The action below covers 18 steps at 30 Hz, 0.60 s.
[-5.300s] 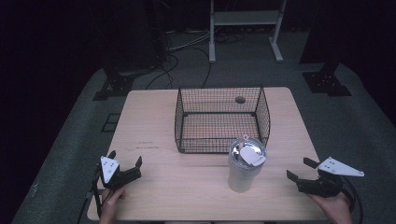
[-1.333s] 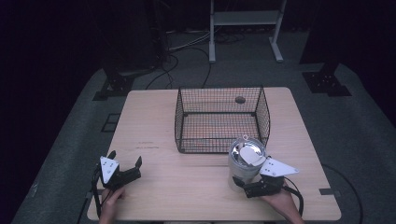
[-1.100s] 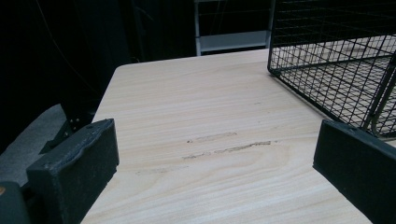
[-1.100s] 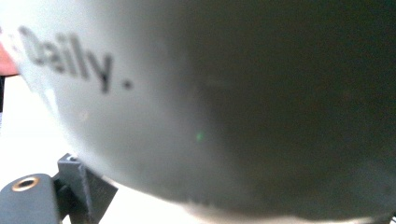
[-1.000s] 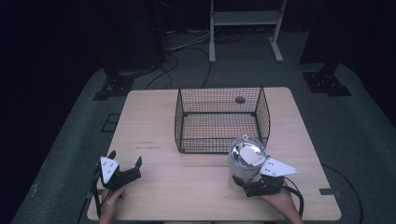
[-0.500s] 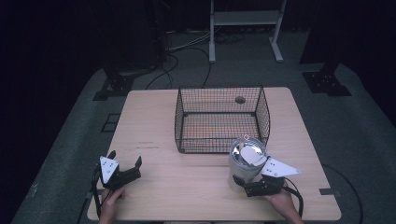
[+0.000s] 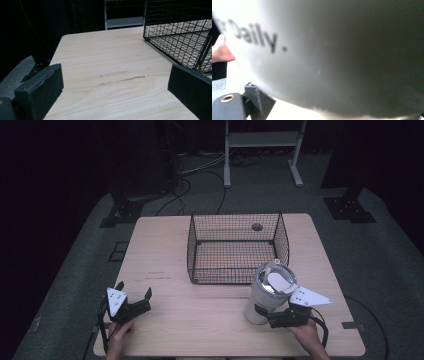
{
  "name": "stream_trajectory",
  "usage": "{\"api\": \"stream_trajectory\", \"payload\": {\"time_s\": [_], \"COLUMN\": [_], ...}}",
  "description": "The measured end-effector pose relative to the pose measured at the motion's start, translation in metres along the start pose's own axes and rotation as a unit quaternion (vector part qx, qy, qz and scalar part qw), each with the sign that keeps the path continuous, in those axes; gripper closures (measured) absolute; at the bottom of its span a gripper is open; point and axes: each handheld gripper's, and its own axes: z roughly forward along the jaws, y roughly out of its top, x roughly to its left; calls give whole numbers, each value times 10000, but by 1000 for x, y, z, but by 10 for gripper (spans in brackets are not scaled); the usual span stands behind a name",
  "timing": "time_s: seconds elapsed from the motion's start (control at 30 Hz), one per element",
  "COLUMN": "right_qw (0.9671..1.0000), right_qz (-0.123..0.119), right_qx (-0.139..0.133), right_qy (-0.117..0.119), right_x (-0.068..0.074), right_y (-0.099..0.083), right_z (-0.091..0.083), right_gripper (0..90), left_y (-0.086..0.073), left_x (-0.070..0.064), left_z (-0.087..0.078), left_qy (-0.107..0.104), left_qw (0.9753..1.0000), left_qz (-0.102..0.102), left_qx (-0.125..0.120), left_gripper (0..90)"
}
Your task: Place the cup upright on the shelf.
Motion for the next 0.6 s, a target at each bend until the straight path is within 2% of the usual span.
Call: {"api": "stream_trajectory", "payload": {"time_s": [0.13, 0.3, 0.6], "right_qw": [10000, 9998, 9994], "right_qz": [-7, -184, -324], "right_qx": [-46, -57, -78], "right_qy": [6, 2, -4], "right_x": [-1, -3, -6], "right_y": [12, 28, 57], "right_z": [-4, -6, -5], "right_gripper": [93, 92, 92], "left_y": [0, 0, 0], "left_x": [0, 0, 0], "left_z": [0, 0, 0], "left_qy": [1, -5, -5], "left_qw": [10000, 10000, 10000], "left_qz": [-7, -1, -9], "left_qx": [2, 12, 12], "left_gripper": [0, 0, 0]}}
